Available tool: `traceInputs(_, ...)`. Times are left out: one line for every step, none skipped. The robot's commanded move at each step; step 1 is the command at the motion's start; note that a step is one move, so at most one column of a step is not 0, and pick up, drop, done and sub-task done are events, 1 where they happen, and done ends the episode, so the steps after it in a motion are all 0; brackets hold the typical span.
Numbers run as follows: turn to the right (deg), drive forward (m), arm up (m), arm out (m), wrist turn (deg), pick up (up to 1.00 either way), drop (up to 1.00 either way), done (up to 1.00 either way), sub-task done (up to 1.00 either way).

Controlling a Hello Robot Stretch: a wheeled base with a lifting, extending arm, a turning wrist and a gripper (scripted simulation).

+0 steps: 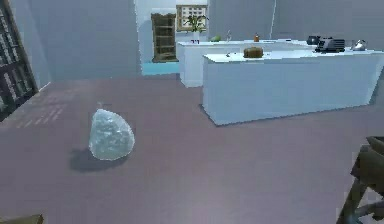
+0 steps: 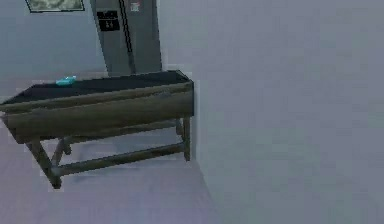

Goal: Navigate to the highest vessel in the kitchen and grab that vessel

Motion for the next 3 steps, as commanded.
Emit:
traceInputs(0.0,1.0,0.0,0.0,0.0,0.0,0.0,0.0,0.0)
traceInputs(0.0,0.95,0.0,0.0,0.0,0.0,0.0,0.0,0.0)
traceInputs(-45.0,0.0,0.0,0.0,0.0,0.0,0.0,0.0,0.0)
